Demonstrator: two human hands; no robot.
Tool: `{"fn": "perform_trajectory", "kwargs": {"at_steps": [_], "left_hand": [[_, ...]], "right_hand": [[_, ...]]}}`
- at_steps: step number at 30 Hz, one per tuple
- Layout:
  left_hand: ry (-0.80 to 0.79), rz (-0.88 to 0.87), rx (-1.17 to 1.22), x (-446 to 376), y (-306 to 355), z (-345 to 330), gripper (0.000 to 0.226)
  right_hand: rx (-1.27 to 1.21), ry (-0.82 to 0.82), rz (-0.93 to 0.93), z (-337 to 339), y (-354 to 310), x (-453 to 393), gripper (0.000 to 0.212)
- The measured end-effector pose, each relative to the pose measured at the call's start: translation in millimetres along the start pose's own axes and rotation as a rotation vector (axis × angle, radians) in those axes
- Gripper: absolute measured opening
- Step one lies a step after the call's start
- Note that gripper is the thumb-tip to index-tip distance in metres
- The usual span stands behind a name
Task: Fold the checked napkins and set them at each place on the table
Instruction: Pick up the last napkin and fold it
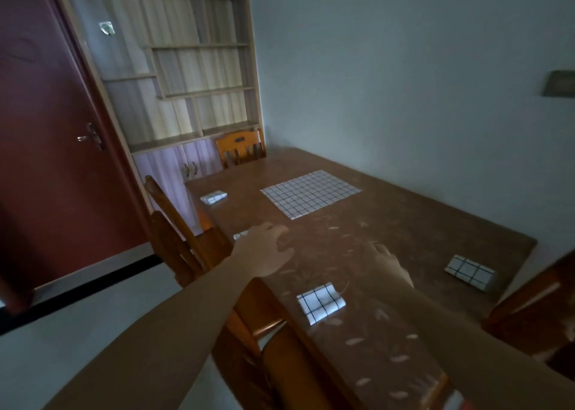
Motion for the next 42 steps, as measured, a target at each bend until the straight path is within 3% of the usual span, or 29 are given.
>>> {"fn": "perform_trajectory", "kwargs": {"at_steps": [3, 9, 13, 18, 22, 27, 32, 36, 42], "left_hand": [[0.006, -0.008, 0.043, 8.1, -35.3, 14.5, 0.057], [-0.014, -0.054, 0.039, -0.9, -135.2, 32.4, 0.058], [-0.034, -0.129, 0.064, -26.7, -212.7, 48.8, 0.06], [-0.095, -0.174, 0.051, -74.8, -277.6, 53.8, 0.061], [-0.112, -0.241, 0.091, -129.1, -297.8, 47.6, 0.059], [-0.142, -0.335, 0.054, -202.1, -314.5, 37.6, 0.06], [-0.172, -0.374, -0.006, -278.0, -345.0, 24.2, 0.06], [-0.195, -0.419, -0.049, -346.7, -367.6, 7.1, 0.061], [-0.23, -0.536, -0.024, -472.5, -396.5, -57.4, 0.056]], "right_hand": [[0.025, 0.027, 0.003, -12.4, -31.9, 4.6, 0.06], [0.038, 0.044, -0.063, -60.7, -115.1, -20.7, 0.083], [0.08, 0.064, -0.093, -111.3, -161.6, -72.8, 0.072], [0.133, 0.097, -0.128, -130.9, -205.4, -114.0, 0.076], [0.216, 0.129, -0.174, -130.7, -214.0, -156.4, 0.076], [0.143, 0.224, -0.271, -131.8, -209.5, -222.6, 0.068], [0.079, 0.173, -0.31, -170.8, -202.5, -289.4, 0.07], [0.117, 0.139, -0.348, -186.5, -205.3, -339.3, 0.044], [-0.009, 0.23, -0.51, -215.2, -199.4, -425.4, 0.045]]}}
Point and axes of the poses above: each hand's wrist, its own x-axis away from the middle knuckle, its own z-axis out of the back of the hand, y = z × x, the point moved 5 cm from there along -x, towards the middle knuckle, and after that the axes turned 7 degrees about -z, right-handed, at the moved point
